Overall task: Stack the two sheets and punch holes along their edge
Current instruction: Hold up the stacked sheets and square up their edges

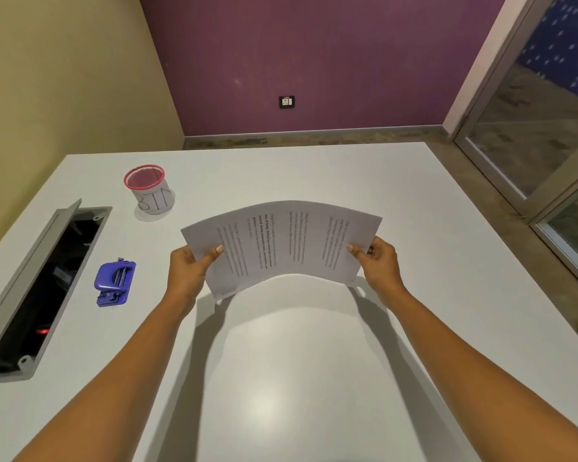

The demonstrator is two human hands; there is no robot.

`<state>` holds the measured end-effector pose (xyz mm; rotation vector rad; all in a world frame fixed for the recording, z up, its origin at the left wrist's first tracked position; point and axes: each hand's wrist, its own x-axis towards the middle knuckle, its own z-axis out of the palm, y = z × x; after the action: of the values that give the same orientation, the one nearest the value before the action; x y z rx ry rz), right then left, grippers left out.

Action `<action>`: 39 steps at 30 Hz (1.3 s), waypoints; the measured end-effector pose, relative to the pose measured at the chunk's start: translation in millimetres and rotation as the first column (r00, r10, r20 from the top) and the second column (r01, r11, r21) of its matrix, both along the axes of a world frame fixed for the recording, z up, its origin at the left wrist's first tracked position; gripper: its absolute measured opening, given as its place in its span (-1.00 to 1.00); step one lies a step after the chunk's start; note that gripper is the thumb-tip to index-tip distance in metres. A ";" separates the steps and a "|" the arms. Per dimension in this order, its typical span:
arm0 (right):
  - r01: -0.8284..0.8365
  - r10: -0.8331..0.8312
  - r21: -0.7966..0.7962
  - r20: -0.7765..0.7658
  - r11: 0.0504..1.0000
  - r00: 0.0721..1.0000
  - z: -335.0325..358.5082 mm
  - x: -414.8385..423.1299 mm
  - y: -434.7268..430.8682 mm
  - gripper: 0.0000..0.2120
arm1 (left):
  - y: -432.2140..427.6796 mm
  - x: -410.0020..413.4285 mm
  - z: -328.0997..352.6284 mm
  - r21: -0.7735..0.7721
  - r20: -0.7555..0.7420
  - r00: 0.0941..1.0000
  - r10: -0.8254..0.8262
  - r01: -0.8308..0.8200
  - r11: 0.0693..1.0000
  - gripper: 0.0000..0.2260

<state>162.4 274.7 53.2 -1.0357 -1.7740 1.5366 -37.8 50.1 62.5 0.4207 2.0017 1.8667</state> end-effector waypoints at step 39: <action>0.011 -0.011 -0.033 -0.008 0.999 1.000 -10.8 5.5 6.3 -0.69 | -2.6 3.8 -12.5 -0.029 0.027 0.996 -0.081 0.082 0.996 -0.84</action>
<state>167.9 281.0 42.4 -1.0511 -1.7403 1.5659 -34.0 47.5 50.0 0.4609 1.9630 1.7821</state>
